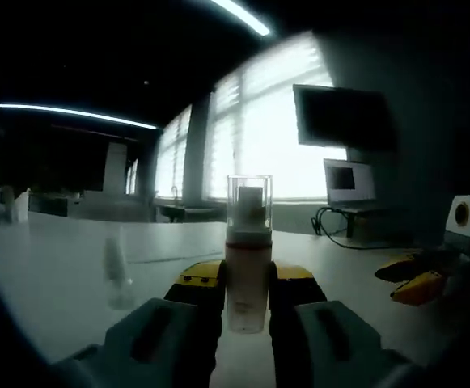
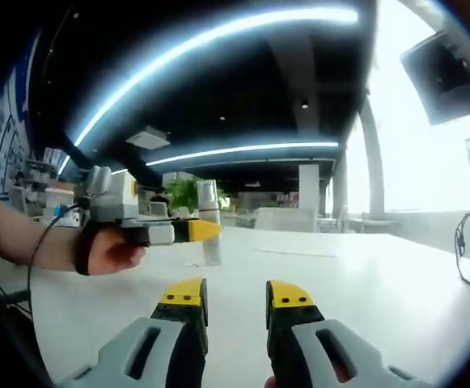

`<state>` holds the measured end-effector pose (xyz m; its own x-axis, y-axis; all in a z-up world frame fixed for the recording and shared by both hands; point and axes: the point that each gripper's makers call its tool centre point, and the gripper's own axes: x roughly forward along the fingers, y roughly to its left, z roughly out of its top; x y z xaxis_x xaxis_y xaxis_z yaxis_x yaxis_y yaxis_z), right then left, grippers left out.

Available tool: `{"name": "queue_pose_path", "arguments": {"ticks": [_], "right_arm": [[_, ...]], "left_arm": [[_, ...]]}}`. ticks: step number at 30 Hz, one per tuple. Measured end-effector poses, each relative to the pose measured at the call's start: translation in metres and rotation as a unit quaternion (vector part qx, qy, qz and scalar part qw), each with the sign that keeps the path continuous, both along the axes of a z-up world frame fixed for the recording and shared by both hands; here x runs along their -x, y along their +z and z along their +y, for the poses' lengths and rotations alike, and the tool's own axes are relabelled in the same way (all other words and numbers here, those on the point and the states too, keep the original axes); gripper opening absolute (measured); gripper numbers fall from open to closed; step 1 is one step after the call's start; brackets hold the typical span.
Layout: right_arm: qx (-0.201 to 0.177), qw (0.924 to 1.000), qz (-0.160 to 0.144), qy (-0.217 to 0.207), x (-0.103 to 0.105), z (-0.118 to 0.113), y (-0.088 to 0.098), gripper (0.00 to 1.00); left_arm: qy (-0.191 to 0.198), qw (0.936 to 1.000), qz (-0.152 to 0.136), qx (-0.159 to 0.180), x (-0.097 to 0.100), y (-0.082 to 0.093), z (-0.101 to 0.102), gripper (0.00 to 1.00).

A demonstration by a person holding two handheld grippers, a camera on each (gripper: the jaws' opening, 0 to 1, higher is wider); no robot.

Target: Clamp pump bottle remove cover press pump head put on cover

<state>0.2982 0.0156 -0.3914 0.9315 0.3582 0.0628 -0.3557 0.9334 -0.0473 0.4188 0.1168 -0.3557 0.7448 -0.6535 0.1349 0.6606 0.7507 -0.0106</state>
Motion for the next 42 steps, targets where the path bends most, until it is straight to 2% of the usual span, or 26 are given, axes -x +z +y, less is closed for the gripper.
{"name": "queue_pose_path", "arguments": {"ticks": [5, 8, 9, 16, 18, 23, 24, 25, 27, 30, 32, 34, 36, 37, 38, 39, 42], "right_arm": [[0.000, 1.0000, 0.001, 0.000, 0.000, 0.000, 0.000, 0.24], [0.001, 1.0000, 0.002, 0.001, 0.001, 0.000, 0.000, 0.24], [0.000, 1.0000, 0.001, 0.001, 0.001, 0.001, 0.000, 0.24], [0.000, 1.0000, 0.002, 0.002, 0.001, 0.001, 0.000, 0.24], [0.000, 1.0000, 0.002, 0.002, 0.001, 0.001, 0.000, 0.24], [-0.002, 1.0000, 0.003, 0.001, 0.001, 0.001, 0.000, 0.24], [-0.003, 1.0000, 0.003, 0.002, 0.001, 0.001, 0.000, 0.24], [-0.002, 1.0000, 0.003, 0.001, 0.001, 0.001, 0.000, 0.24], [-0.001, 1.0000, 0.004, 0.001, 0.001, 0.001, 0.000, 0.24], [0.000, 1.0000, 0.005, 0.000, 0.001, 0.001, -0.001, 0.24], [0.002, 1.0000, 0.005, -0.001, 0.000, 0.001, -0.001, 0.24], [0.001, 1.0000, 0.004, -0.002, 0.001, 0.001, -0.001, 0.24], [0.001, 1.0000, 0.004, -0.001, 0.001, 0.001, -0.001, 0.24], [0.001, 1.0000, 0.004, -0.001, 0.001, 0.001, -0.001, 0.24], [0.002, 1.0000, 0.005, -0.002, 0.001, 0.001, -0.001, 0.24], [0.003, 1.0000, 0.006, -0.003, 0.000, 0.000, -0.002, 0.24], [0.007, 1.0000, 0.005, -0.005, 0.001, 0.000, -0.002, 0.24]], "left_arm": [[0.007, 0.9999, 0.008, -0.004, -0.016, -0.005, -0.007, 0.12], [0.010, 0.9998, 0.017, 0.006, -0.024, -0.010, -0.007, 0.12], [0.013, 0.9993, 0.031, 0.016, -0.029, -0.015, -0.007, 0.12], [0.025, 0.9982, 0.050, 0.021, -0.043, -0.029, -0.011, 0.12], [0.016, 0.9993, 0.031, -0.012, -0.041, -0.029, -0.020, 0.12], [0.018, 0.9991, 0.016, -0.034, -0.047, -0.028, -0.037, 0.12], [0.019, 0.9977, 0.003, -0.065, -0.047, -0.030, -0.038, 0.12], [0.020, 0.9970, -0.002, -0.075, -0.047, -0.032, -0.040, 0.12], [0.019, 0.9975, 0.002, -0.069, -0.045, -0.034, -0.044, 0.12], [0.023, 0.9985, 0.022, -0.045, -0.047, -0.038, -0.043, 0.12], [0.032, 0.9978, 0.017, -0.055, -0.052, -0.038, -0.042, 0.12], [0.035, 0.9981, 0.023, -0.045, -0.058, -0.037, -0.038, 0.12], [0.041, 0.9971, 0.026, -0.059, -0.057, -0.043, -0.040, 0.12], [0.038, 0.9951, 0.023, -0.088, -0.056, -0.049, -0.042, 0.12], [0.035, 0.9963, 0.020, -0.076, -0.054, -0.044, -0.050, 0.12], [0.035, 0.9962, 0.017, -0.078, -0.055, -0.043, -0.053, 0.12], [0.033, 0.9961, 0.012, -0.081, -0.052, -0.041, -0.048, 0.12]]}}
